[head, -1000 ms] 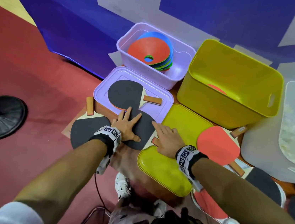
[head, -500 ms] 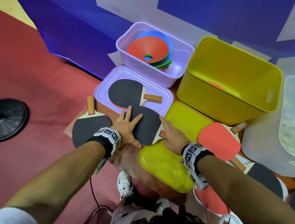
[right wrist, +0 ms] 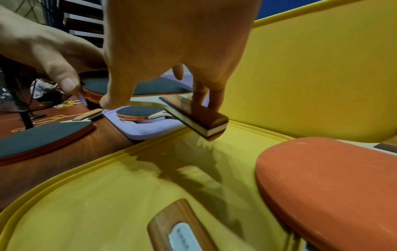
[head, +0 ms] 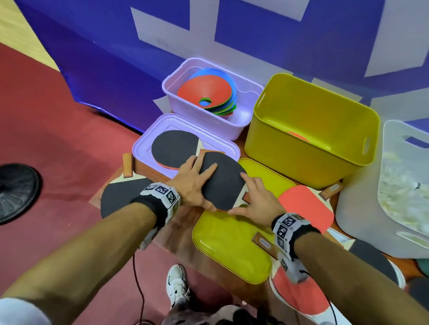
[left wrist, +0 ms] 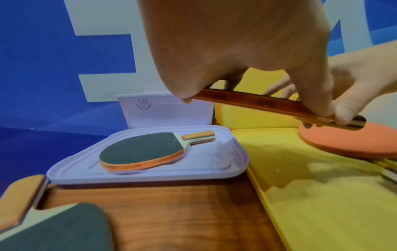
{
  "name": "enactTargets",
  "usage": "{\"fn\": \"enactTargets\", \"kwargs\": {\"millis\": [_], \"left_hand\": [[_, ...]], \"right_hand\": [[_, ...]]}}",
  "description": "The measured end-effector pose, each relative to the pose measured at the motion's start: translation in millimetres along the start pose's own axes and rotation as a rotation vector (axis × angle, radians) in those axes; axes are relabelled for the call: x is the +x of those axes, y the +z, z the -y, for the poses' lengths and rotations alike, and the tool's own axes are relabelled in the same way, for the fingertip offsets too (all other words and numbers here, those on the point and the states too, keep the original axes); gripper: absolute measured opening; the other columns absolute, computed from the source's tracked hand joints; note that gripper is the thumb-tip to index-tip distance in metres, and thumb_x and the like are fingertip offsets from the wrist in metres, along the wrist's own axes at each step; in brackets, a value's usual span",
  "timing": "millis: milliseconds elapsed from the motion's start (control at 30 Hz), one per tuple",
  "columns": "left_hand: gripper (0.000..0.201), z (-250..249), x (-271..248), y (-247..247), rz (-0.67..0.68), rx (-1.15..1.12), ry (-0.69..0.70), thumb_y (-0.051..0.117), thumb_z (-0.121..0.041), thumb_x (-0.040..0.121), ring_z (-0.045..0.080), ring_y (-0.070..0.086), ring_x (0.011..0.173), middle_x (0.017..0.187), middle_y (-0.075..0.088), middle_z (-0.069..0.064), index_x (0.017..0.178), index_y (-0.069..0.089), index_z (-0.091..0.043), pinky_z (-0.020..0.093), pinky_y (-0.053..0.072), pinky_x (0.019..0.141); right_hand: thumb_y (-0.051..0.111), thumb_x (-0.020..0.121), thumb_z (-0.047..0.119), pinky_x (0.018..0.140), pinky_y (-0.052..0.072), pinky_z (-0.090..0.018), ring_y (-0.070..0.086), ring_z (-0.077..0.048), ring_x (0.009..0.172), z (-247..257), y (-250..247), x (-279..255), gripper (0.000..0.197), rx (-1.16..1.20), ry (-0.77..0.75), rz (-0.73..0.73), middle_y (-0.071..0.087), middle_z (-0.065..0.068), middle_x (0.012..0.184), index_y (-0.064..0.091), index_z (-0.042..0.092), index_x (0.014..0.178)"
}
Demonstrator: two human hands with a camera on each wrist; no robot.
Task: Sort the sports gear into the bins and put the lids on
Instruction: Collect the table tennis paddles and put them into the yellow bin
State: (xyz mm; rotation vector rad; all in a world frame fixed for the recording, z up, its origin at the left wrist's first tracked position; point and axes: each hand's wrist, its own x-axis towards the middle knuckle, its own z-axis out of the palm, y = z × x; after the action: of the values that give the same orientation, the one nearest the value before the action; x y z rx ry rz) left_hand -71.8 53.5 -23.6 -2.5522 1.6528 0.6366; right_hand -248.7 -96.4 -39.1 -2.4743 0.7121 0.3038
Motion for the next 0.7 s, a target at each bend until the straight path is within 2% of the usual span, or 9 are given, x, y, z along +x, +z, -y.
{"fn": "enactTargets", "kwargs": {"millis": [133,267,333,467,600,700], "left_hand": [[0.122,-15,3,-15,-0.034,-0.029,0.008,0.072,-0.071,0.067,0.039,-0.004,0.146,0.159,-0.019,0.019,0.157,0.005,-0.024,0.05,0.012,0.118],[0.123,-35,8,-36,-0.095,-0.063,-0.012,0.075,-0.068,0.066,0.039,-0.004,0.147,0.16,-0.016,0.018,0.157,0.005,-0.023,0.05,0.01,0.118],[0.124,-44,10,-47,-0.123,-0.098,-0.015,0.077,-0.067,0.064,0.037,-0.002,0.147,0.16,-0.015,0.017,0.157,0.006,-0.024,0.05,0.01,0.119],[0.124,-60,13,-59,-0.167,-0.159,-0.01,0.078,-0.065,0.064,0.036,0.002,0.146,0.16,-0.012,0.016,0.156,0.007,-0.023,0.051,0.015,0.119],[0.124,-82,18,-67,-0.201,-0.183,-0.006,0.079,-0.064,0.063,0.034,0.006,0.145,0.16,-0.012,0.014,0.156,0.009,-0.023,0.05,0.02,0.118],[0.123,-98,23,-76,-0.225,-0.196,0.014,0.08,-0.062,0.063,0.033,0.005,0.145,0.161,-0.013,0.013,0.157,0.01,-0.022,0.048,0.018,0.118]], "right_hand": [[0.076,0.068,0.065,0.094,0.049,-0.041,0.056,-0.024,0.119,-9,-22,-9,0.111,0.004,-0.023,-0.056,0.026,0.002,0.146,0.012,0.03,0.153],[0.078,0.07,0.06,0.097,0.047,-0.04,0.054,-0.02,0.121,-13,-51,-17,0.107,-0.023,-0.056,-0.151,0.023,-0.001,0.15,0.018,0.026,0.153],[0.078,0.07,0.06,0.098,0.045,-0.039,0.052,-0.023,0.124,-15,-66,-22,0.106,-0.052,-0.068,-0.196,0.023,-0.002,0.151,0.02,0.025,0.153],[0.076,0.074,0.057,0.106,0.033,-0.04,0.039,-0.031,0.134,-21,-94,-33,0.1,-0.125,-0.07,-0.246,0.021,-0.005,0.155,0.022,0.027,0.152],[0.076,0.071,0.06,0.108,0.032,-0.044,0.042,-0.025,0.133,-35,-111,-40,0.1,-0.147,-0.063,-0.269,0.02,-0.003,0.156,0.024,0.03,0.151],[0.075,0.071,0.06,0.107,0.031,-0.045,0.042,-0.023,0.133,-45,-122,-46,0.1,-0.14,-0.061,-0.265,0.017,-0.002,0.156,0.023,0.03,0.151]]}}
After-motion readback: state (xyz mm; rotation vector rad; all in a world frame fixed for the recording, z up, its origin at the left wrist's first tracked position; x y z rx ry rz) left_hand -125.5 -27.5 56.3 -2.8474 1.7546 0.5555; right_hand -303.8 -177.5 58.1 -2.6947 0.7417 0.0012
